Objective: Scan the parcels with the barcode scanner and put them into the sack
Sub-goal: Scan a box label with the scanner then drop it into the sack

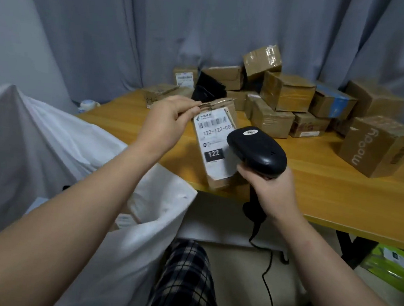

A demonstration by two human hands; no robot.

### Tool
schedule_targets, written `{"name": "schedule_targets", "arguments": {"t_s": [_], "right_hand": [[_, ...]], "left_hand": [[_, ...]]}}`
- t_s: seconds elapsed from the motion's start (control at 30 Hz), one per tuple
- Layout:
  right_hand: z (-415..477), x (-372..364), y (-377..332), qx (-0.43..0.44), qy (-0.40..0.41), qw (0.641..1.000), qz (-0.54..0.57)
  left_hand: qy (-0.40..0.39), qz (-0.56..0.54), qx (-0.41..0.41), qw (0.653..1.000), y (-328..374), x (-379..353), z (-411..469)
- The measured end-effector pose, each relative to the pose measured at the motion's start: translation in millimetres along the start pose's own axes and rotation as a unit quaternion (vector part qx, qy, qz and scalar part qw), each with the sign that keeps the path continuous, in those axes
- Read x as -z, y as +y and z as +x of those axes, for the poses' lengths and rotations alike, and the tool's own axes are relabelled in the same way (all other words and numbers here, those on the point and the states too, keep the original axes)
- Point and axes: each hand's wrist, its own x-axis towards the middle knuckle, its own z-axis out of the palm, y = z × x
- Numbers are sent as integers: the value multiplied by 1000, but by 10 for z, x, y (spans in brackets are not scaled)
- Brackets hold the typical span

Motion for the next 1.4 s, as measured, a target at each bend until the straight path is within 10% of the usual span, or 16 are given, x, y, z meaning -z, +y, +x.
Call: {"name": "schedule_targets", "arguments": {"t_s": [0.3, 0.6, 0.77, 1.4], "right_hand": [[-94, -1582, -256, -33, -257, 965, 39], [-377, -2075, 60, -75, -312, 944, -77], [-434, -1976, 229, -103, -286, 948, -98], [307, 201, 63, -144, 52, 985, -75]], "left_hand": [[31, 202, 32, 978, -397, 1818, -766], [-236, 451, 171, 844, -1051, 1848, -1337], [-377, 352, 282, 809, -1299, 1269, -1664], [-280, 228, 1, 933, -152, -544, -260]]}}
